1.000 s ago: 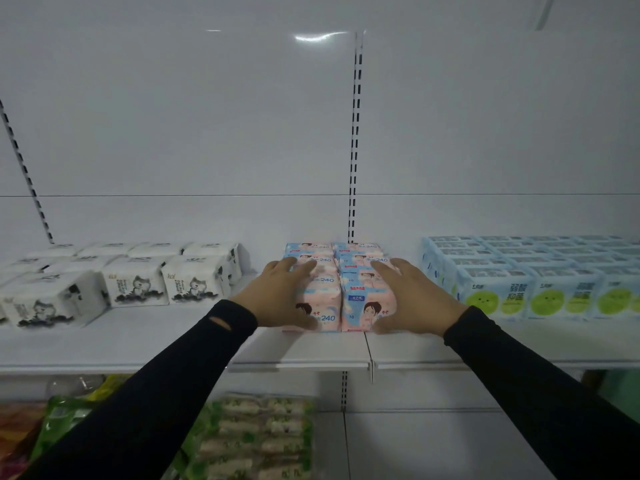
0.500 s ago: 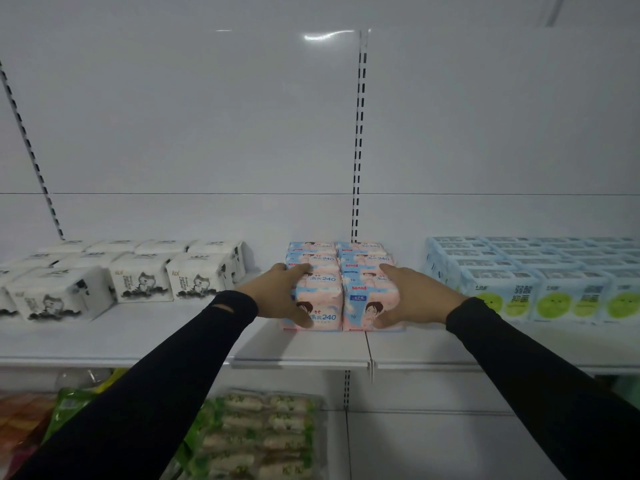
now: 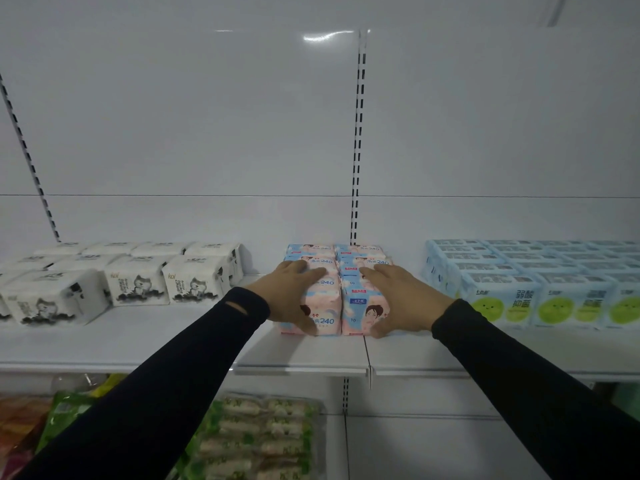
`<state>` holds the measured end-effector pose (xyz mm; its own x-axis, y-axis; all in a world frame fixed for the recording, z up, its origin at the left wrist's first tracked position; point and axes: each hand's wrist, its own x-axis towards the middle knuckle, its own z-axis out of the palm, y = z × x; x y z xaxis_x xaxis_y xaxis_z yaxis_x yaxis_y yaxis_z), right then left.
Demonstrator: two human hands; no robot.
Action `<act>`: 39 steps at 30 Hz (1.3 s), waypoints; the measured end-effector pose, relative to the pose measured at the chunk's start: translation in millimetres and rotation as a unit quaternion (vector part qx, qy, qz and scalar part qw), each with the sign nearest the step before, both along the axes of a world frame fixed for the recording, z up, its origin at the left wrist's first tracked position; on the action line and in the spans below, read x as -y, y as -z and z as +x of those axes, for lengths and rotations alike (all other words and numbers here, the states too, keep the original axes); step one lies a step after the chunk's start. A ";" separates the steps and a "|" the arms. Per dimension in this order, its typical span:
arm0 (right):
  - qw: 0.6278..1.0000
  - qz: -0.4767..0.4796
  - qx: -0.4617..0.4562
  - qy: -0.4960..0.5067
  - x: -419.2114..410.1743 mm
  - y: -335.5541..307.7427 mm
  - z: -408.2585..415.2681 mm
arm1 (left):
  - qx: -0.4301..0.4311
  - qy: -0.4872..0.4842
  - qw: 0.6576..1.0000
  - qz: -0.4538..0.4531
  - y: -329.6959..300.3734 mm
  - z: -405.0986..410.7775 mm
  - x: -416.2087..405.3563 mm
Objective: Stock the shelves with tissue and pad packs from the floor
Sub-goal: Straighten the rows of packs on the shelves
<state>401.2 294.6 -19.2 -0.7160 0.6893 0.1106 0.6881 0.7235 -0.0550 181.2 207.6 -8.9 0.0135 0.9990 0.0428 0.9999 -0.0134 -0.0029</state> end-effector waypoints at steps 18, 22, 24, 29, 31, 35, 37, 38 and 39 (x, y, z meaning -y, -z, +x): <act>0.999 0.010 0.035 0.001 5.2 -8.2 1.3 | -0.009 -0.016 1.000 -0.004 -4.2 2.9 5.8; 1.000 -0.020 -0.015 -0.017 7.7 -15.6 7.2 | 0.033 -0.015 0.999 0.003 -12.9 2.0 13.0; 0.997 -0.039 -0.065 -0.021 5.1 -19.8 7.2 | 0.102 -0.027 0.994 0.034 -19.1 -0.3 15.1; 0.991 -0.062 -0.115 0.016 -15.9 -28.0 -4.5 | 0.133 -0.083 0.986 0.056 -29.5 -5.1 -1.3; 0.992 -0.071 -0.106 0.027 -28.6 -30.8 -11.7 | 0.126 -0.102 0.986 0.039 -29.2 -7.4 -13.0; 0.991 -0.093 -0.067 0.068 -55.8 -31.2 -27.7 | 0.147 -0.135 0.980 0.001 -24.6 -18.0 -38.7; 0.990 -0.114 -0.032 0.079 -65.9 -29.5 -34.7 | 0.145 -0.141 0.979 -0.032 -20.5 -24.7 -51.0; 0.991 -0.118 -0.001 0.067 -67.7 -29.3 -36.9 | 0.149 -0.139 0.978 -0.045 -18.7 -27.1 -55.6; 0.992 -0.115 0.029 0.050 -67.6 -29.4 -38.8 | 0.153 -0.136 0.977 -0.051 -16.7 -29.6 -60.1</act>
